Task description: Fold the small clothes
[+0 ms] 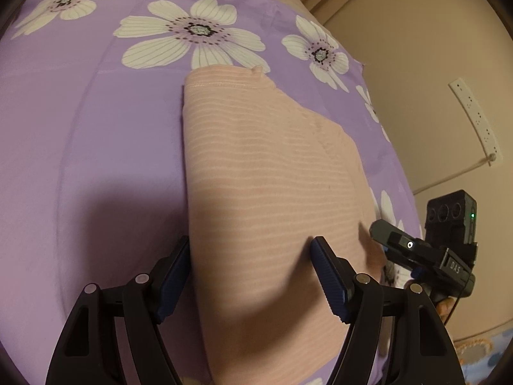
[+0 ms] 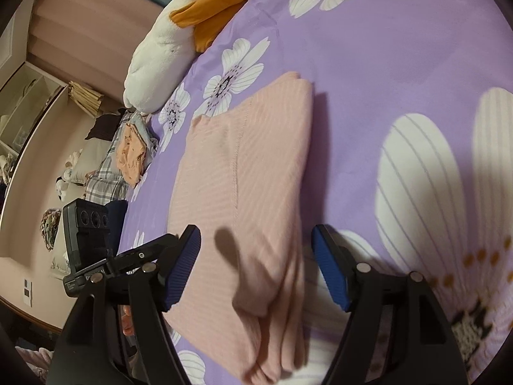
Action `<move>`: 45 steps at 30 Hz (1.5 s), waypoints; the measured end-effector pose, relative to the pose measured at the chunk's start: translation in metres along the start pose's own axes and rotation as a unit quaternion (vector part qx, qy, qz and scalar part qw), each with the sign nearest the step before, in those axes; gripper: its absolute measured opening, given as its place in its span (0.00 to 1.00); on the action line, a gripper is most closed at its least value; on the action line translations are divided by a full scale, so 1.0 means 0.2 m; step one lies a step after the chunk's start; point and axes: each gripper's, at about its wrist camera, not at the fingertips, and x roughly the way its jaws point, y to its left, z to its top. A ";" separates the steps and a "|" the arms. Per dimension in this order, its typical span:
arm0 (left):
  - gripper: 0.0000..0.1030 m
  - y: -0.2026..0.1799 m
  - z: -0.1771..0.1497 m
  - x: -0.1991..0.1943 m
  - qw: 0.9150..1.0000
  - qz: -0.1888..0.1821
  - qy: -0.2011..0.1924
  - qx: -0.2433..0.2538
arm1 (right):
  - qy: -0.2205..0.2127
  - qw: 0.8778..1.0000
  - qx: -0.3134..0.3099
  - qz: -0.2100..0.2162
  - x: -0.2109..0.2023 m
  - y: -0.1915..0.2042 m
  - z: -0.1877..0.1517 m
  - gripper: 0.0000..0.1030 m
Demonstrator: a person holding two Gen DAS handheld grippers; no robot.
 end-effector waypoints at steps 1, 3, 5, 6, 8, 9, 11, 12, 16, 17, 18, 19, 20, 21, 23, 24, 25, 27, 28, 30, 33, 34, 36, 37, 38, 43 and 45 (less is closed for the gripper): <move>0.70 0.00 0.01 0.01 1.000 0.000 0.000 0.001 | 0.002 1.000 -0.002 0.003 0.02 0.01 0.01 0.70; 0.70 0.00 0.02 0.02 1.000 -0.003 -0.001 -0.001 | 0.006 1.000 -0.006 0.004 0.05 0.01 0.03 0.69; 0.70 0.01 0.03 0.02 1.000 -0.006 -0.002 -0.002 | 0.008 1.000 -0.011 0.005 0.08 0.02 0.05 0.67; 0.70 0.01 0.02 0.02 1.000 -0.006 -0.003 -0.001 | 0.009 1.000 -0.013 0.006 0.10 0.02 0.06 0.66; 0.70 0.01 0.03 0.03 1.000 -0.008 -0.003 0.000 | 0.010 1.000 -0.016 0.007 0.12 0.03 0.07 0.64; 0.70 0.01 0.03 0.03 1.000 -0.009 -0.004 0.002 | 0.010 1.000 -0.017 0.008 0.14 0.03 0.08 0.64; 0.70 0.01 0.04 0.04 1.000 -0.011 -0.005 0.004 | 0.010 1.000 -0.019 0.010 0.16 0.03 0.09 0.61; 0.70 0.01 0.04 0.05 1.000 -0.012 -0.006 0.004 | 0.010 1.000 -0.019 0.011 0.16 0.03 0.10 0.60; 0.71 0.00 0.06 0.06 1.000 -0.015 -0.008 0.004 | 0.007 1.000 -0.026 0.010 0.19 0.04 0.11 0.55; 0.71 0.00 0.07 0.07 1.000 -0.016 -0.009 0.005 | 0.006 1.000 -0.027 0.009 0.19 0.04 0.11 0.54; 0.71 -0.01 0.07 0.08 1.000 -0.015 -0.009 0.005 | 0.005 1.000 -0.028 0.008 0.19 0.04 0.11 0.53; 0.71 -0.01 0.08 0.08 1.000 -0.014 -0.010 0.007 | 0.002 1.000 -0.030 0.006 0.19 0.04 0.11 0.52; 0.71 -0.01 0.07 0.08 1.000 -0.012 -0.011 0.008 | 0.001 0.999 -0.031 0.004 0.20 0.05 0.11 0.51; 0.71 -0.01 0.08 0.09 1.000 -0.010 -0.011 0.010 | -0.001 0.999 -0.034 0.002 0.20 0.05 0.11 0.50; 0.71 -0.02 0.08 0.08 1.000 -0.007 -0.012 0.016 | -0.005 0.999 -0.041 -0.004 0.20 0.07 0.10 0.46; 0.71 -0.03 0.08 0.09 1.000 -0.006 -0.012 0.018 | -0.007 0.999 -0.045 -0.006 0.20 0.08 0.10 0.44; 0.71 -0.03 0.07 0.08 1.000 -0.004 -0.013 0.020 | -0.010 0.999 -0.051 -0.008 0.20 0.09 0.09 0.41; 0.69 -0.03 0.08 0.08 1.000 -0.003 -0.014 0.021 | -0.017 0.998 -0.062 -0.013 0.19 0.12 0.09 0.36; 0.64 -0.04 0.08 0.08 1.000 -0.003 -0.014 0.022 | -0.021 0.998 -0.066 -0.015 0.19 0.13 0.09 0.34; 0.60 -0.05 0.07 0.07 1.000 0.001 -0.016 0.027 | -0.027 0.997 -0.068 -0.017 0.17 0.15 0.08 0.32; 0.50 -0.06 0.06 0.05 0.999 0.005 -0.020 0.035 | -0.036 0.997 -0.073 -0.018 0.15 0.18 0.07 0.30; 0.47 -0.07 0.06 0.04 0.999 0.005 -0.022 0.038 | -0.039 0.996 -0.075 -0.018 0.15 0.19 0.07 0.29; 0.44 -0.08 0.05 0.01 0.999 0.005 -0.027 0.040 | -0.045 0.996 -0.078 -0.017 0.13 0.22 0.05 0.29; 0.44 -0.09 0.04 0.00 0.999 0.005 -0.029 0.042 | -0.047 0.995 -0.081 -0.017 0.12 0.23 0.05 0.29; 0.44 -0.09 0.03 -0.01 0.999 0.004 -0.031 0.044 | -0.049 0.995 -0.084 -0.017 0.10 0.25 0.04 0.29; 0.44 -0.13 -0.04 -0.09 0.998 0.002 -0.040 0.053 | -0.052 0.993 -0.105 -0.021 0.05 0.33 -0.03 0.29; 0.44 -0.14 -0.06 -0.12 0.998 0.001 -0.043 0.056 | -0.053 0.992 -0.110 -0.020 0.02 0.37 -0.05 0.29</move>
